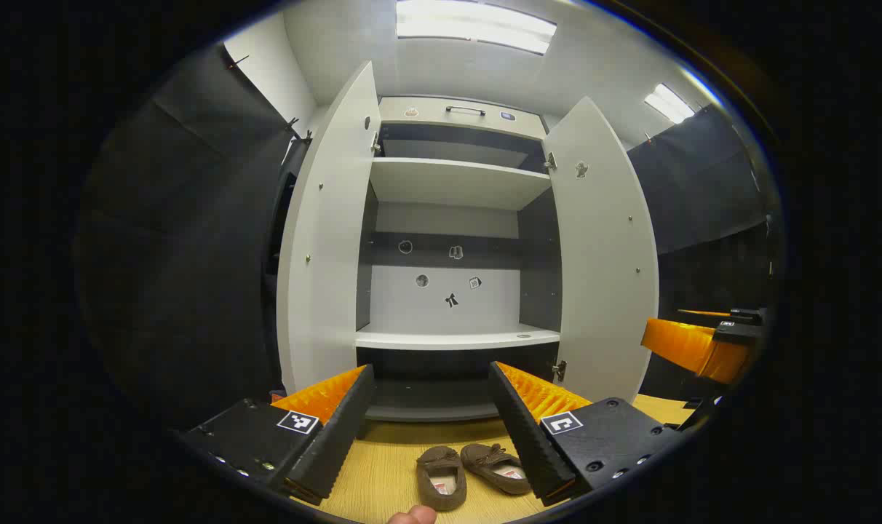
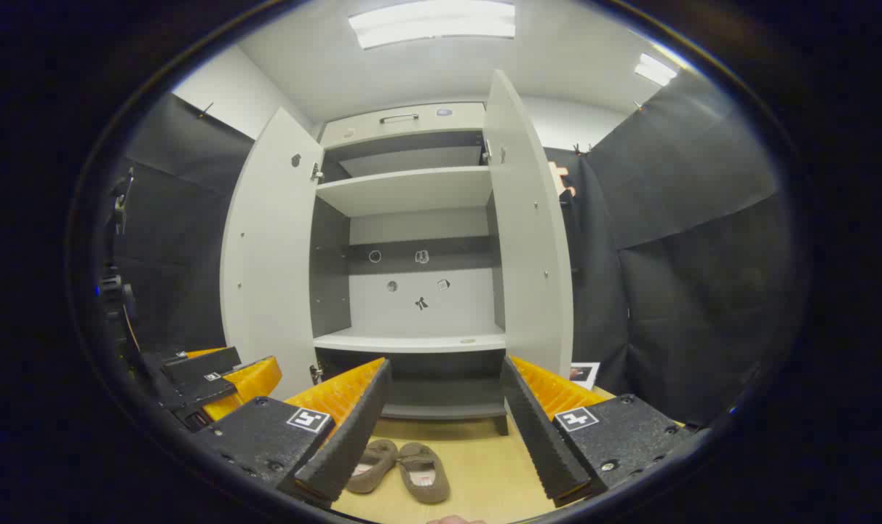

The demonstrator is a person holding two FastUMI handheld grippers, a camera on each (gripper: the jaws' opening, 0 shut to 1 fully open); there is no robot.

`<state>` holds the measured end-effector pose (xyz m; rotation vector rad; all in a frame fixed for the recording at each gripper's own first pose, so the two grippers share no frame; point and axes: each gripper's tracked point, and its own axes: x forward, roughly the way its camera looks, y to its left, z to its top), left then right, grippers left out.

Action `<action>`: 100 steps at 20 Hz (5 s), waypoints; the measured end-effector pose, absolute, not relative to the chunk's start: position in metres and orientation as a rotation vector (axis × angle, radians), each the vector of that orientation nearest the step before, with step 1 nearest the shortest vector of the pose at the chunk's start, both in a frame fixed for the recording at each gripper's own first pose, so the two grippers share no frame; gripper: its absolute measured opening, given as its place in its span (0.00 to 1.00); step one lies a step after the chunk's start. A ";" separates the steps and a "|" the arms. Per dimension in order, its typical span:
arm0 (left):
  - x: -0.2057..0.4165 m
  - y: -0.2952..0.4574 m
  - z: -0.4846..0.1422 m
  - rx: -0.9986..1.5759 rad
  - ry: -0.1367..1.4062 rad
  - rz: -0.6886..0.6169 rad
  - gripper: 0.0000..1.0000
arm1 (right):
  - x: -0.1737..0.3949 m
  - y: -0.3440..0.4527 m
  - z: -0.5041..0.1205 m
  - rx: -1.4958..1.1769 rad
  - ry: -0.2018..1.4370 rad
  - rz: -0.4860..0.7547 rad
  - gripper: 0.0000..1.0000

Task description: Grab one shoe with the right hand and put it into the shoe cabinet, grab the other shoe with the left hand and put it into the shoe cabinet; then close the right door with the right hand and the left door with the left hand.

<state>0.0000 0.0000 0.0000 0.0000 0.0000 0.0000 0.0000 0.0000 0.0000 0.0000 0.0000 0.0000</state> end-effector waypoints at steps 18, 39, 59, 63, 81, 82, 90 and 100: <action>-0.009 0.008 0.009 0.014 -0.032 0.013 0.95 | 0.023 0.023 -0.030 -0.126 0.062 0.061 0.97; -0.008 0.056 -0.015 0.007 0.019 0.110 0.95 | 0.105 0.061 -0.372 -0.219 0.795 0.236 0.51; 0.003 0.038 -0.033 0.003 0.045 0.056 0.95 | 0.135 0.047 -0.173 -0.197 0.382 0.183 0.06; 0.003 0.032 -0.035 -0.005 0.047 0.033 0.95 | 0.190 0.058 -0.086 -0.201 0.291 0.201 0.06; 0.006 0.038 -0.039 0.009 0.054 0.055 0.95 | 0.440 0.069 -0.075 -0.399 0.581 0.024 0.08; 0.006 0.038 -0.038 0.005 0.053 0.056 0.95 | 0.443 0.068 -0.073 -0.407 0.565 0.010 0.09; 0.004 0.035 -0.038 -0.011 0.065 0.046 0.95 | 0.377 0.089 -0.018 -0.392 0.451 0.081 0.58; 0.003 0.030 -0.038 -0.036 0.071 0.024 0.95 | 0.209 0.070 -0.010 -0.203 0.204 0.115 0.74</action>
